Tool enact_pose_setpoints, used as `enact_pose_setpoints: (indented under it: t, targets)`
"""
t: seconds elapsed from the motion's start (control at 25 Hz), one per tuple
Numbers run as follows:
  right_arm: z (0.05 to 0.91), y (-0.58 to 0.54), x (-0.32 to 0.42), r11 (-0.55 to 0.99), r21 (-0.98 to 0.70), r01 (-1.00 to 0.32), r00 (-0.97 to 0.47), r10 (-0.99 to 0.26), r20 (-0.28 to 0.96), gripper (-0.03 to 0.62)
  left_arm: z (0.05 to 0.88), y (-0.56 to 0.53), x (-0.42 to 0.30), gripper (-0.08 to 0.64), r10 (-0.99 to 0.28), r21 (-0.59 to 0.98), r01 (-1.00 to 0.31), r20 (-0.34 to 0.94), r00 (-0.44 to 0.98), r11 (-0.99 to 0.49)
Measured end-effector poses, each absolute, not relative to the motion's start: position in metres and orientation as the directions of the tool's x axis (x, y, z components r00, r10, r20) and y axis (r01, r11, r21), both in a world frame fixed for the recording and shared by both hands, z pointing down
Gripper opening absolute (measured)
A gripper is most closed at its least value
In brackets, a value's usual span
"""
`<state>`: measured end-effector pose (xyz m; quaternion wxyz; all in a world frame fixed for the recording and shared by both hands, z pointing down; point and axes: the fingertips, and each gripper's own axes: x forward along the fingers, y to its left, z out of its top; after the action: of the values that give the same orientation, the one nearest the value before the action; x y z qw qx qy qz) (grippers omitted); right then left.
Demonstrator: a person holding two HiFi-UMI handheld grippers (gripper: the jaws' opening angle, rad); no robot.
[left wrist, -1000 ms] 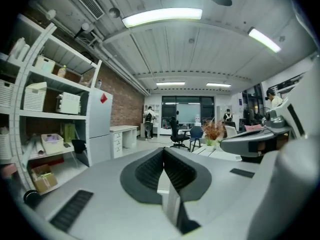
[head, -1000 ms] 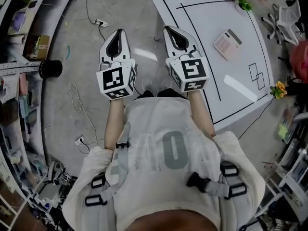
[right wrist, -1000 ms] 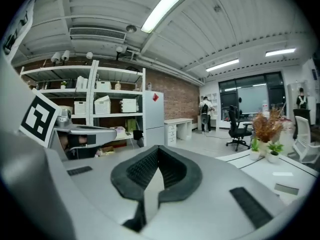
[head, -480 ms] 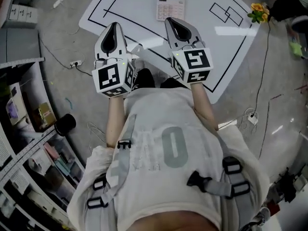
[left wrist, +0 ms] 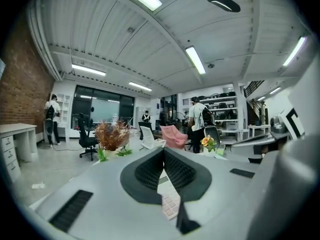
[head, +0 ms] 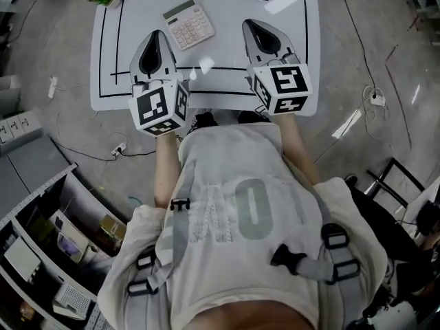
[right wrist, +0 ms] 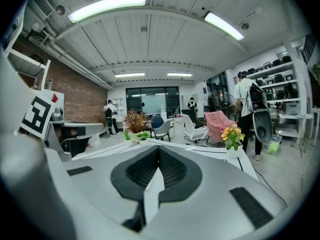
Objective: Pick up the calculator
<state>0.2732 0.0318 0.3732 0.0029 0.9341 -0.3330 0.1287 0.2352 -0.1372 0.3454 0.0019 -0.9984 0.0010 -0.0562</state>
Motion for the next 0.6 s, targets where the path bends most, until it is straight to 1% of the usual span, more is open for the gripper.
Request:
enact_pose_setpoints:
  t: [0.12,0.36,0.6]
  targets:
    - [0.372,0.037,0.272,-0.817,-0.086,-0.570,0.786,-0.573,0.232,0.006,0.343,-0.135,0.245,0.021,0.059,0.001,0.059,0.108,0.992,-0.998]
    - [0.366,0.049,0.273,-0.876,-0.057,-0.479,0.848,-0.478,0.228,0.006,0.340,-0.134,0.259,0.021,0.132,0.005,0.132,0.107,0.986,-0.991]
    - [0.364,0.047,0.273,-0.889,-0.055,-0.454,0.863,-0.454,0.221,0.006,0.337,-0.136,0.264,0.021,0.170,0.008,0.170,0.096,0.981,-0.985]
